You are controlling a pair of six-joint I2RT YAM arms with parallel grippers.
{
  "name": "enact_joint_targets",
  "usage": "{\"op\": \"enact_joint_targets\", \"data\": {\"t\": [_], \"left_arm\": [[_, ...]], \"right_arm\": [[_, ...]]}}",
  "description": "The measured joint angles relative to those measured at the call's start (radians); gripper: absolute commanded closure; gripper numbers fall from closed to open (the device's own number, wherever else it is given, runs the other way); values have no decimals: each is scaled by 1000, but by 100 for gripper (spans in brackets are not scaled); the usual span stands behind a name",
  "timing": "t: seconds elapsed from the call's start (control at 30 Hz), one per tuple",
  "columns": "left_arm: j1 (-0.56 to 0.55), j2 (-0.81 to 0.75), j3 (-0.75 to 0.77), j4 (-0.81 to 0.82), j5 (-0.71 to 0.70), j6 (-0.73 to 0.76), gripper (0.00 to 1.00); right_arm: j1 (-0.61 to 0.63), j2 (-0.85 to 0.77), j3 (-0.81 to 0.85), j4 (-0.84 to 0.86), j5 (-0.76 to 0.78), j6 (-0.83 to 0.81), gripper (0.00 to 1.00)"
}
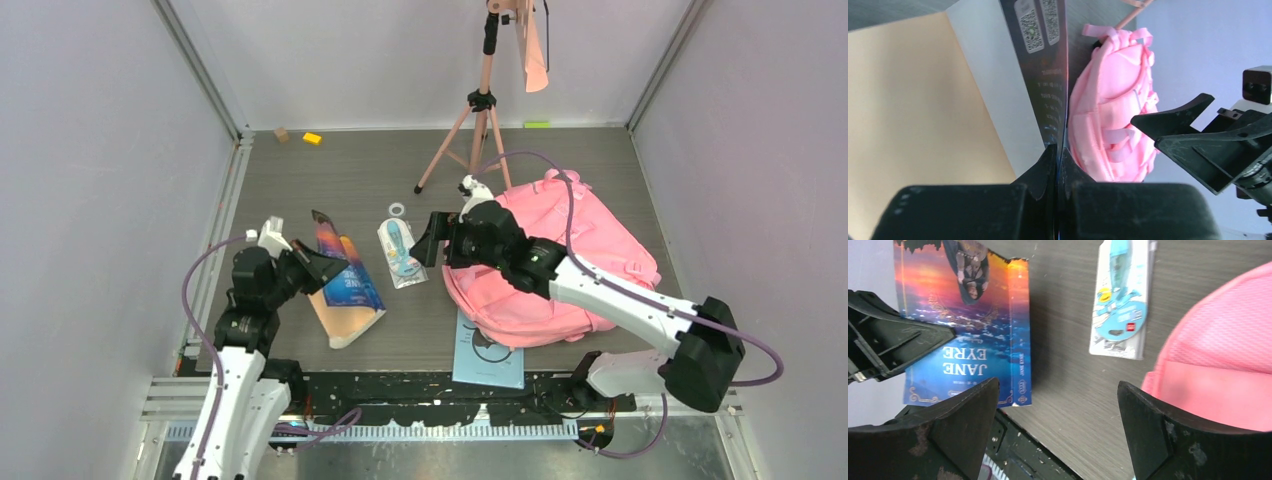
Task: Pack the student bag
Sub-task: Pick up the book from the center of the board.
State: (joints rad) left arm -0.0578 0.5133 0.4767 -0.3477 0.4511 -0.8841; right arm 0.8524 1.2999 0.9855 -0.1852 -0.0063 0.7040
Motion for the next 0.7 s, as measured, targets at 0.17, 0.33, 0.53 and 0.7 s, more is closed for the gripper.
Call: {"op": "enact_joint_targets", "data": {"t": [0.17,0.33,0.53,0.7], "left_arm": [[-17,115,97,77,59,-16,100],[-101,193,180,180,60,-30,100],[-306,294,199,299,17,-36,100],[-512,443,235,362,-45,-21,100]], "right_arm": [[-15,-124,0,-85,124,-37,2],[-22,-253,0,-156,278,-67,2],[-24,-323,-2,-225,409,-82,2],[-24,-388,-21,-252,472,-80,2]]}}
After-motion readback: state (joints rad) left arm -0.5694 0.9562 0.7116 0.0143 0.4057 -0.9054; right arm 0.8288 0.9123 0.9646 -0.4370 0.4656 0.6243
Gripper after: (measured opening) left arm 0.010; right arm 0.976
